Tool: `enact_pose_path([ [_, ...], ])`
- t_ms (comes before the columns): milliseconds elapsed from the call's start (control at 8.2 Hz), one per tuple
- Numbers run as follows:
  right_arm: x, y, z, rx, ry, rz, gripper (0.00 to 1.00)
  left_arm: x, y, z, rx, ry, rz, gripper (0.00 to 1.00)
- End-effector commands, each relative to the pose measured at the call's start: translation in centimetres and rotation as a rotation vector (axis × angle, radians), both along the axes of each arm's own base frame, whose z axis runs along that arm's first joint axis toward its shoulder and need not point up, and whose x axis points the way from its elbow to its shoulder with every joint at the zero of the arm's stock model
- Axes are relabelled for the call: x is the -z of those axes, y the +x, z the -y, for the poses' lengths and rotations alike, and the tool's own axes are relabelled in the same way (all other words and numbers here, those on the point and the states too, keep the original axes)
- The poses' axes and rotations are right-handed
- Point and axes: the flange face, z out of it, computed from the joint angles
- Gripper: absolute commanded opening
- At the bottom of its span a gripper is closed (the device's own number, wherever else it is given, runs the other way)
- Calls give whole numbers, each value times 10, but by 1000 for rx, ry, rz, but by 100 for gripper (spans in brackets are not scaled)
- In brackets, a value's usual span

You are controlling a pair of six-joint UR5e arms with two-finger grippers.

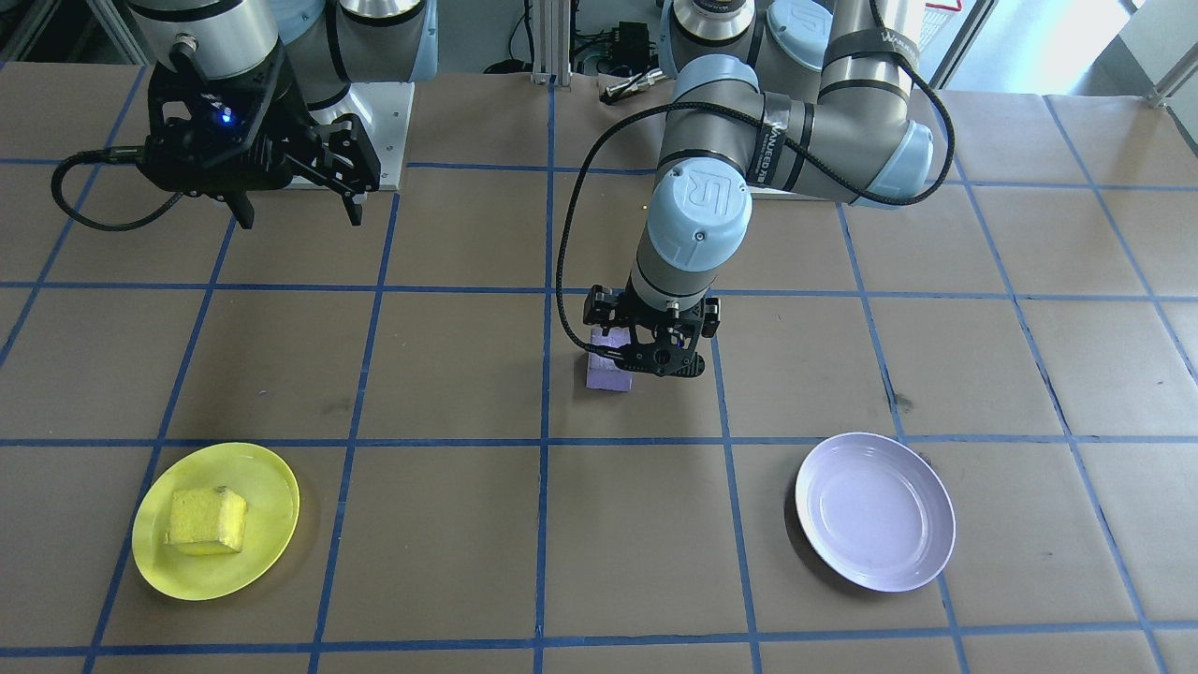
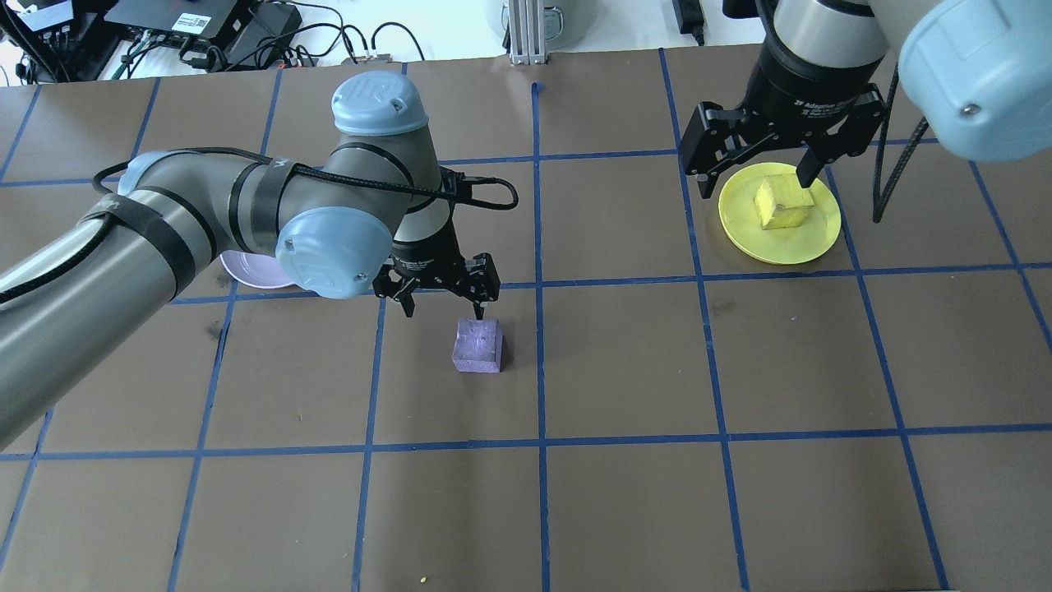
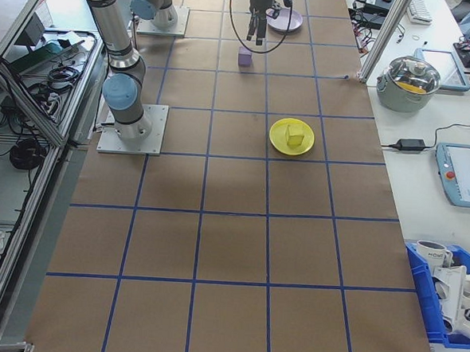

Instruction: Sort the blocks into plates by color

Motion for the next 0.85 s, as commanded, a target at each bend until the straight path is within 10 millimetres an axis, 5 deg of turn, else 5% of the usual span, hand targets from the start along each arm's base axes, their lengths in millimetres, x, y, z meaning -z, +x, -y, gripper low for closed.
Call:
enact_pose_path([
  [0, -1, 1, 7, -4, -43, 4, 100, 33, -18, -9, 35, 25, 8, 100],
  [732, 6, 1, 13, -10, -34, -1, 100, 74, -37, -9, 63, 53, 18, 100],
])
